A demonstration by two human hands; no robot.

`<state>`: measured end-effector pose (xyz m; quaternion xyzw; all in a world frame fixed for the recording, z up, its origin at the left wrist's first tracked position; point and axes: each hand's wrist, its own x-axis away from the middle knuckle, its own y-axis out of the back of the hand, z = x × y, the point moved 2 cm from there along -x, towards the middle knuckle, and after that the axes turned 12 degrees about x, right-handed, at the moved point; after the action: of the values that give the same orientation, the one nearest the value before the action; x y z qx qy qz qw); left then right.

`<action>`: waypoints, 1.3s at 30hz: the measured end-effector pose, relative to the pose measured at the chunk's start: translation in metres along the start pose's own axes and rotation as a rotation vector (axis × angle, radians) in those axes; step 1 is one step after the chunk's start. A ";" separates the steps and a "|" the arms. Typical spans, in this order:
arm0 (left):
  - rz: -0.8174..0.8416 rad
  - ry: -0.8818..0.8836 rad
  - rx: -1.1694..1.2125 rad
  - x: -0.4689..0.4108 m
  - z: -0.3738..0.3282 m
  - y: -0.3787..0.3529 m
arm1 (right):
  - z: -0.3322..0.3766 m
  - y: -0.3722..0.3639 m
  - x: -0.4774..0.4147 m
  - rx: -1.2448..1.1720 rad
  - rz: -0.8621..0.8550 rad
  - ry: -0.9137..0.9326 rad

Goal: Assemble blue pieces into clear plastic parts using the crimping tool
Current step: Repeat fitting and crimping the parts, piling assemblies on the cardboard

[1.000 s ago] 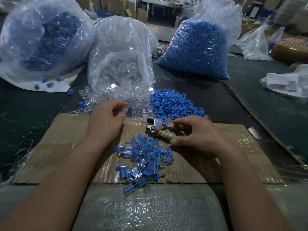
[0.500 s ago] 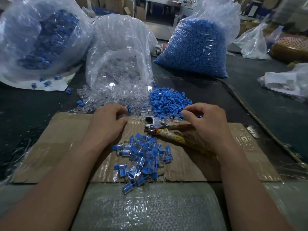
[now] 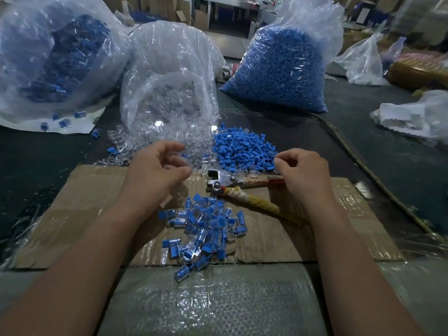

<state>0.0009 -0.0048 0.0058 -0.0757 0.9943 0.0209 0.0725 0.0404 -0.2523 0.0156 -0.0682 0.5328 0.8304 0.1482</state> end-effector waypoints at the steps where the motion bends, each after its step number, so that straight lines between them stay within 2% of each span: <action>1: 0.001 0.012 0.015 0.000 -0.001 0.000 | 0.000 -0.003 -0.001 0.024 0.009 0.008; 7: 0.067 0.105 0.068 0.002 -0.001 -0.001 | 0.005 -0.022 -0.011 0.256 0.177 0.113; 11: 0.097 0.136 0.115 0.001 0.000 -0.003 | 0.007 -0.024 -0.011 0.238 0.231 0.182; 17: 0.080 0.094 0.109 0.000 0.000 -0.002 | 0.005 -0.024 -0.010 0.162 0.218 0.176; 21: 0.120 0.106 0.183 0.001 0.000 -0.004 | 0.003 -0.023 -0.011 0.148 0.205 0.186; 25: 0.084 0.094 0.223 -0.001 0.001 -0.004 | 0.001 -0.023 -0.012 0.138 0.195 0.182; 31: 0.086 0.068 0.163 0.000 -0.002 -0.006 | -0.001 -0.026 -0.016 0.130 0.177 0.149; 35: 0.107 0.083 0.158 0.001 -0.004 -0.007 | -0.001 -0.025 -0.016 0.079 0.114 0.130; 39: 0.108 0.091 0.178 0.003 -0.006 -0.009 | 0.003 -0.018 -0.014 -0.030 -0.043 0.142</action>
<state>-0.0013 -0.0141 0.0106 -0.0162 0.9971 -0.0671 0.0326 0.0596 -0.2448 0.0050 -0.1407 0.5280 0.8278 0.1269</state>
